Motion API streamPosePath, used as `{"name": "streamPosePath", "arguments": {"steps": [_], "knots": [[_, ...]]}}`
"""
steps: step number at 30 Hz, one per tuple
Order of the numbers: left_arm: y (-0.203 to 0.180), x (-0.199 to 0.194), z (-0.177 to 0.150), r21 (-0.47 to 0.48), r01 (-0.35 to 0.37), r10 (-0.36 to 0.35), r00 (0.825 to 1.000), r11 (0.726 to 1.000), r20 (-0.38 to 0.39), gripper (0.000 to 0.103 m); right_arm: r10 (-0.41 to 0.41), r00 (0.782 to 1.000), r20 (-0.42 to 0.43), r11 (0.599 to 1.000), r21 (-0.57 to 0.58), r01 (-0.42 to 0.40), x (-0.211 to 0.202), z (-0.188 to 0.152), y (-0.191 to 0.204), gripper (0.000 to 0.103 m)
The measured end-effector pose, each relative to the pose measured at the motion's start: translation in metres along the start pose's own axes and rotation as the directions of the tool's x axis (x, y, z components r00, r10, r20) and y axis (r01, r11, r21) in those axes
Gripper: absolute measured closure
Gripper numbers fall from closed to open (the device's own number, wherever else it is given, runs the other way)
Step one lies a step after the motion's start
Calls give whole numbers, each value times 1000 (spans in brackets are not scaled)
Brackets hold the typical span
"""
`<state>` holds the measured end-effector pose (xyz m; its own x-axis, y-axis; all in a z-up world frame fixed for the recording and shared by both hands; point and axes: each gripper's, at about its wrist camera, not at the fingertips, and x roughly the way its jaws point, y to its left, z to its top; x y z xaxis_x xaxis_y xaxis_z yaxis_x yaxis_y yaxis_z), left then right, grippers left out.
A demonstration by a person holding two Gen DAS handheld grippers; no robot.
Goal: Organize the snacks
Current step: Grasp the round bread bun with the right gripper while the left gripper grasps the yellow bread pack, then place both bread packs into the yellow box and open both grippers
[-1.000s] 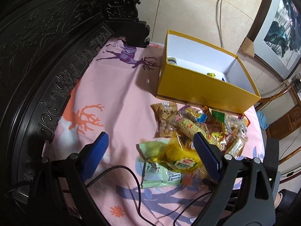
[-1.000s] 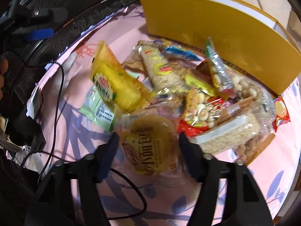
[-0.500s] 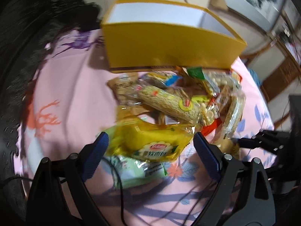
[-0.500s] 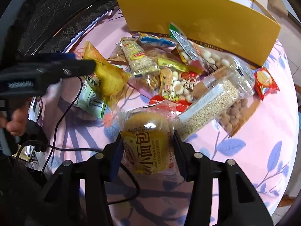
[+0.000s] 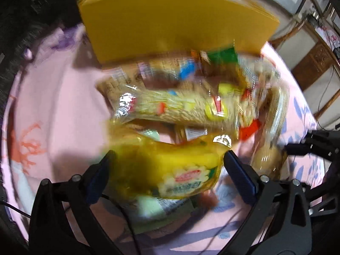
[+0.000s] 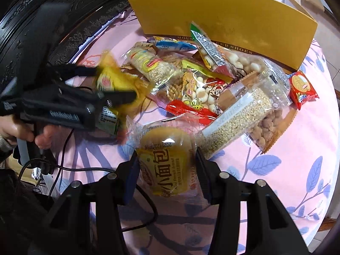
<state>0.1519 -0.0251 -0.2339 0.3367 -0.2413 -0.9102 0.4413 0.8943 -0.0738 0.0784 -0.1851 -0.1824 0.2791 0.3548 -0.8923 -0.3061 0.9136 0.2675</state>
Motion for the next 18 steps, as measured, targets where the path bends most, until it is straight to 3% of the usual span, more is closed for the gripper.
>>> {"name": "streamPosePath", "arguments": {"steps": [3,6,9,18], "knots": [[-11,0,-2,47,-64,63,998,997,29,3,-1,1000,-2,1000,-4,1,0,1,1,52],[-10,-7,-3,-1,-7,7,999,1000,50,24,2,1000,0,1000,-2,-2,0,1,0,52],[-9,-14,-7,-21,6,-4,998,1000,63,31,-5,1000,3,1000,-14,5,0,1,1,52],[4,-51,-17,-101,48,-34,990,994,137,35,-10,1000,11,1000,-18,10,-1,0,2,53]]}}
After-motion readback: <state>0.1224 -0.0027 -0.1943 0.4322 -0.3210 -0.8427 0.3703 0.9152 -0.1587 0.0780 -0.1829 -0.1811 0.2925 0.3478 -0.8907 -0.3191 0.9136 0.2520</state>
